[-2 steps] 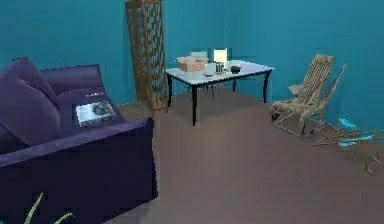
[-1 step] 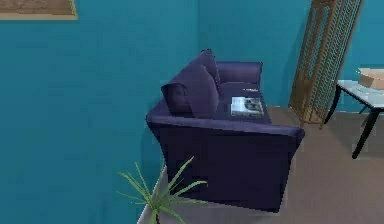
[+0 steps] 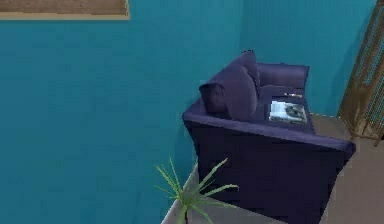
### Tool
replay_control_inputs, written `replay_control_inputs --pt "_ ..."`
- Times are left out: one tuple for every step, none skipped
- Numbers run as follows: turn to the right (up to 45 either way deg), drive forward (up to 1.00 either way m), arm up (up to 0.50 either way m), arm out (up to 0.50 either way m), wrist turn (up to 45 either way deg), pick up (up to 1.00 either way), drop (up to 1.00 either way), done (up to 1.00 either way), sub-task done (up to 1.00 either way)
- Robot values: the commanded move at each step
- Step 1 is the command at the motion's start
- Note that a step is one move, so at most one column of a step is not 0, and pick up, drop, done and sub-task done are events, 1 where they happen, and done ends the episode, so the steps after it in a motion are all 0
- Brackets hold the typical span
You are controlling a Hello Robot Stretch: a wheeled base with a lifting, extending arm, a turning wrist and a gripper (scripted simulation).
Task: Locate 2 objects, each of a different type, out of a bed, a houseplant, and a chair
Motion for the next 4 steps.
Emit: replay_control_inputs --pt "0.0 0.00 0.00 0.00 0.0 0.00 0.00 0.00 1.00" --pt "-45.0 0.00 0.00 0.00 0.0 0.00 0.00 0.00 0.00" --pt "-45.0 0.00 0.00 0.00 0.0 0.00 0.00 0.00 0.00" --pt "-45.0 0.00 0.00 0.00 0.0 0.00 0.00 0.00 0.00"
